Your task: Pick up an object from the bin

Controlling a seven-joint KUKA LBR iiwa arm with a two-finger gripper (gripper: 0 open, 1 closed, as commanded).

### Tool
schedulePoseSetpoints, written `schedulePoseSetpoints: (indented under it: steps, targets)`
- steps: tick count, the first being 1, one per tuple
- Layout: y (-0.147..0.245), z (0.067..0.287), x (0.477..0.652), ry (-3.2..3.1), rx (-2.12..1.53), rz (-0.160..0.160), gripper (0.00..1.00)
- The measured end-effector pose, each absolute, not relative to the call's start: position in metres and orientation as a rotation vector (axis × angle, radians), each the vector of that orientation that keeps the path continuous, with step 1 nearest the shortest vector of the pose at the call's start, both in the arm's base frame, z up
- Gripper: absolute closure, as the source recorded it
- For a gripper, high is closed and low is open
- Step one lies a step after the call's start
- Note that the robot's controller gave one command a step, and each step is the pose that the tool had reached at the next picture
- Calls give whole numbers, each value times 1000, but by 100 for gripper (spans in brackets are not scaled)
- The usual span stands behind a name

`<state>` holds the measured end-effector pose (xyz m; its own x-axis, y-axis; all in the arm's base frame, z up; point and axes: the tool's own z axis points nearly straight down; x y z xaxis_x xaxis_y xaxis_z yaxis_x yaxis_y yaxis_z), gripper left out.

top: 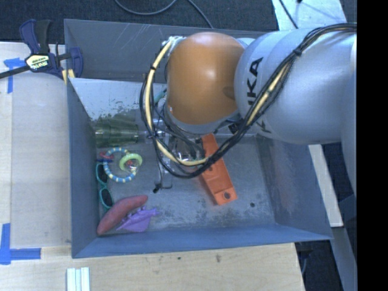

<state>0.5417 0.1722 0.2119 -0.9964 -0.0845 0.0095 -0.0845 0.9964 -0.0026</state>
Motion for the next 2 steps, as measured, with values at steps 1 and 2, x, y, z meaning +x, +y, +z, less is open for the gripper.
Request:
schedulePoseSetpoints:
  steps: [1, 2]
  targets:
    - [215, 250, 568, -3129, 362, -2, 0]
    - [219, 213, 570, -3128, 394, -7, 0]
